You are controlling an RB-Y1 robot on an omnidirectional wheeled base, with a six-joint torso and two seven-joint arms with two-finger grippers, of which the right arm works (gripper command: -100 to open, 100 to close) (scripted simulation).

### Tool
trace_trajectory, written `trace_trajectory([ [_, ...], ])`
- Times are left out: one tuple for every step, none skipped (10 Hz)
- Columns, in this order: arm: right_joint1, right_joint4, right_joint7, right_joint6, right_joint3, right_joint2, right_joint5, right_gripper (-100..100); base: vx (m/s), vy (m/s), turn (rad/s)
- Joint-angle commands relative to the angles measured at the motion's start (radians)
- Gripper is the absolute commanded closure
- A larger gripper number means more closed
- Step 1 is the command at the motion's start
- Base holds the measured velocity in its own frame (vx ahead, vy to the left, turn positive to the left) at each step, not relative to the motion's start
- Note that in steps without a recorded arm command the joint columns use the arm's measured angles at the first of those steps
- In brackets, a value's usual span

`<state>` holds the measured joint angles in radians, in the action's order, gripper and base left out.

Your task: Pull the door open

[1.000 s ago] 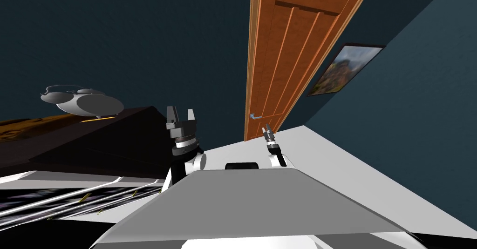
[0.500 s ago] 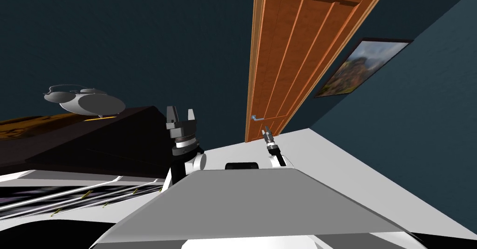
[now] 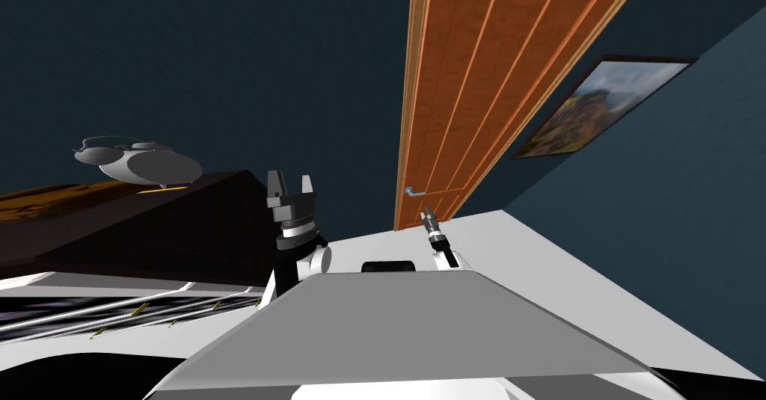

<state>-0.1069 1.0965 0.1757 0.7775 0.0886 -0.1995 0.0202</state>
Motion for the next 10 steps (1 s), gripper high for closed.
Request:
trace_trajectory([
  [0.018, -0.050, 0.004, 0.006, 0.004, -0.006, 0.005, -100, 0.067, -0.039, 0.101],
  [0.029, -0.083, 0.007, 0.011, 0.006, -0.010, 0.009, -100, 0.067, -0.040, 0.104],
  [0.039, -0.121, 0.009, 0.015, 0.008, -0.014, 0.012, -100, 0.074, -0.049, 0.086],
  [0.050, -0.154, 0.012, 0.019, 0.010, -0.019, 0.015, -100, 0.082, -0.059, 0.060],
  [0.059, -0.181, 0.014, 0.023, 0.012, -0.022, 0.018, -100, 0.077, -0.059, 0.068],
  [0.067, -0.207, 0.017, 0.026, 0.013, -0.025, 0.020, -100, 0.064, -0.051, 0.076],
  [0.076, -0.233, 0.019, 0.029, 0.015, -0.028, 0.023, -100, 0.060, -0.047, 0.068],
  [0.083, -0.254, 0.020, 0.032, 0.016, -0.031, 0.025, -100, 0.050, -0.036, 0.049],
  [0.089, -0.272, 0.022, 0.035, 0.017, -0.033, 0.027, -100, 0.047, -0.031, 0.050],
  [0.095, -0.290, 0.023, 0.037, 0.018, -0.035, 0.029, -100, 0.047, -0.032, 0.045],
])
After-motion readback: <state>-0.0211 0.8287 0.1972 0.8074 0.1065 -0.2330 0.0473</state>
